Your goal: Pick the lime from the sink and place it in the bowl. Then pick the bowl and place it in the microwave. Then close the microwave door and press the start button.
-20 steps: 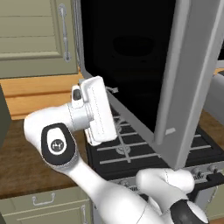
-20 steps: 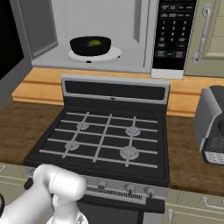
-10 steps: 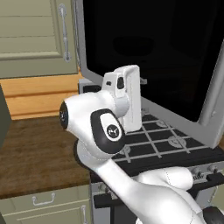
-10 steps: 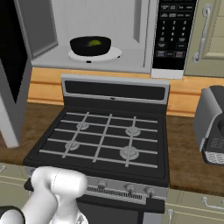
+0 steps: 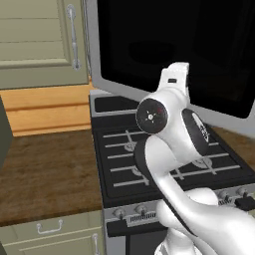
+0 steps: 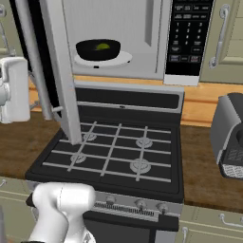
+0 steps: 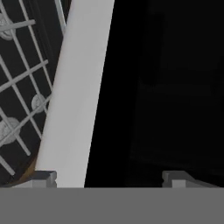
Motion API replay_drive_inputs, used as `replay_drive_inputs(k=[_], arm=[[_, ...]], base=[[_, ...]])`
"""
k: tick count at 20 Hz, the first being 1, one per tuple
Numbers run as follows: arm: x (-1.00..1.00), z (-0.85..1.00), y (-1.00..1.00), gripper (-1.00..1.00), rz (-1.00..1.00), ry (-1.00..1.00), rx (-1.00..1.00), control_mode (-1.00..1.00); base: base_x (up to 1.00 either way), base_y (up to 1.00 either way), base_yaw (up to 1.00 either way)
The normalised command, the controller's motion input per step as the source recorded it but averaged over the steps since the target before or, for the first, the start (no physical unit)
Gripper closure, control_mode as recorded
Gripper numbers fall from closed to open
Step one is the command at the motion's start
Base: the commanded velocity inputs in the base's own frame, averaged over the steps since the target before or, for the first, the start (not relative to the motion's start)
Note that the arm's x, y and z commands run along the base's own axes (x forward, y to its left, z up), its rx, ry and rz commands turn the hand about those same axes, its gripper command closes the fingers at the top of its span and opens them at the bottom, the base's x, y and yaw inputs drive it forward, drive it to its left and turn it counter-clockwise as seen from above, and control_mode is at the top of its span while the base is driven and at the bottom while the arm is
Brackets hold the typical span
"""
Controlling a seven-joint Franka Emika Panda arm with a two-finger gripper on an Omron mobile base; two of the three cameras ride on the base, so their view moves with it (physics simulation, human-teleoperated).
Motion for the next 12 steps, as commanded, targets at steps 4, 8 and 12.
replay_drive_inputs(k=[4,8,12], arm=[[0.83,0.21,-0.25,-1.0,0.28,0.0,0.11,-1.0],[0.78,0.11,-0.25,-1.0,0.28,0.0,0.09,-1.0],[0.78,0.06,-0.16,-1.0,0.27,0.04,0.08,-1.0]], base=[[0.0,0.0,0.0],[0.0,0.0,0.0],[0.0,0.0,0.0]])
